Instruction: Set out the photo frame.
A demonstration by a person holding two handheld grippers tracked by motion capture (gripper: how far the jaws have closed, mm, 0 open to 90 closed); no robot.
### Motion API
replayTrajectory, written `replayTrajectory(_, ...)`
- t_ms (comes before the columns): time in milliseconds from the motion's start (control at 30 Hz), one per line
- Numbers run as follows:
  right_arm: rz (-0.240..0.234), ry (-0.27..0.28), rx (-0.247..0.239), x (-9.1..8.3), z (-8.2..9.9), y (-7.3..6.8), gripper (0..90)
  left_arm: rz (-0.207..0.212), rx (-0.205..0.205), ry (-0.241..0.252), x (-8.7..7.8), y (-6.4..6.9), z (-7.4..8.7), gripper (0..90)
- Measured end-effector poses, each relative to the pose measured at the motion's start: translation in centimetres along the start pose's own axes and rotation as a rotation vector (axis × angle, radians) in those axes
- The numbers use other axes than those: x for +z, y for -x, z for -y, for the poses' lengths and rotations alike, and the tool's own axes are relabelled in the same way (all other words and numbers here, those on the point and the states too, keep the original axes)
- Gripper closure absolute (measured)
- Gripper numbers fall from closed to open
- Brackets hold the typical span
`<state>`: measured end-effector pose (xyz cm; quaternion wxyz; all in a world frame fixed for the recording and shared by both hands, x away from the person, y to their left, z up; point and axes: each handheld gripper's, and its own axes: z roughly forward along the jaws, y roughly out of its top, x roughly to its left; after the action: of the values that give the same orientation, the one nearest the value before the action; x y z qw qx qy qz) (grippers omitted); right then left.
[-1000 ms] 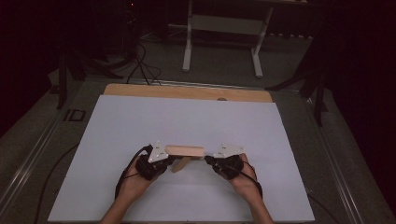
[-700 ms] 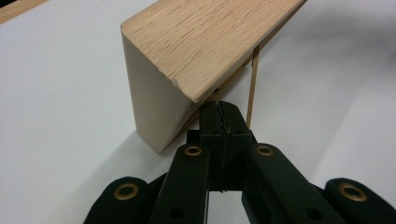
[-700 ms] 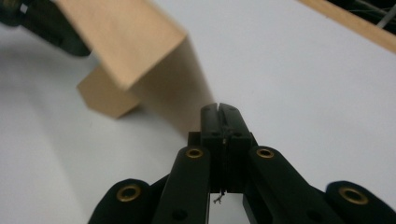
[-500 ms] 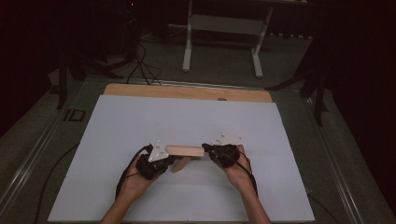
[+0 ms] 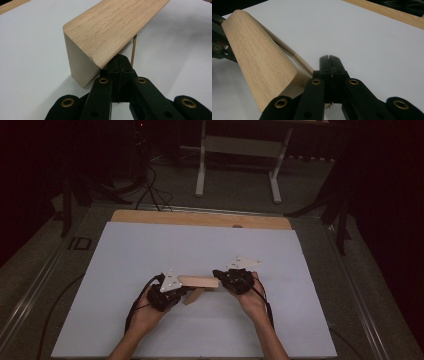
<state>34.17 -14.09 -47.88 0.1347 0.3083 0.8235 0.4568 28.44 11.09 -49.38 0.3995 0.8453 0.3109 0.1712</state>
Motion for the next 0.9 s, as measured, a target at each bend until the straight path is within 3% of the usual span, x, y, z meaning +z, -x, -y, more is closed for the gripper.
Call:
replayTrajectory(333,-0.019,-0.007,0.003,0.1,0.1,-0.1,89.9,-0.001,0.002,-0.005,0.4,0.1,-0.5,89.6)
replayTrajectory(900,-0.015,-0.025,-0.046,-0.1,0.0,-0.9,89.9,-0.007,0.005,0.019,-0.3,0.2,-1.5,89.6)
